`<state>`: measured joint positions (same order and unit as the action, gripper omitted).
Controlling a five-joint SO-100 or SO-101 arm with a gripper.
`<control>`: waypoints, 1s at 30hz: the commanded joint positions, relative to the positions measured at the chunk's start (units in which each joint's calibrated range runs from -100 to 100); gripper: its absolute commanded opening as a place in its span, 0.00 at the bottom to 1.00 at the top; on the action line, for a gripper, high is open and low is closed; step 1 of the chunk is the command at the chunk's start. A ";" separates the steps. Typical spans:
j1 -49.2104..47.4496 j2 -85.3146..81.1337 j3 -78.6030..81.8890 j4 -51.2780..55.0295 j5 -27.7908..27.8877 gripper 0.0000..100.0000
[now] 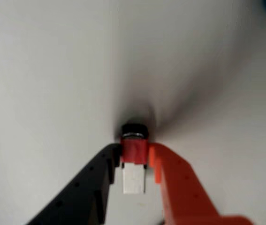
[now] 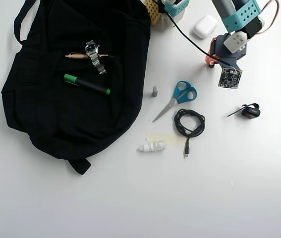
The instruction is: Put the usb stick into the black bag
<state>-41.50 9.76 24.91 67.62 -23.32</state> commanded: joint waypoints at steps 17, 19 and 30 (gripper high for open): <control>2.09 -9.43 -2.45 5.42 0.67 0.02; 2.69 -11.42 -2.45 5.94 1.56 0.02; 9.19 -19.22 -2.45 11.11 4.81 0.02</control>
<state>-34.61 -5.50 24.74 77.67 -20.59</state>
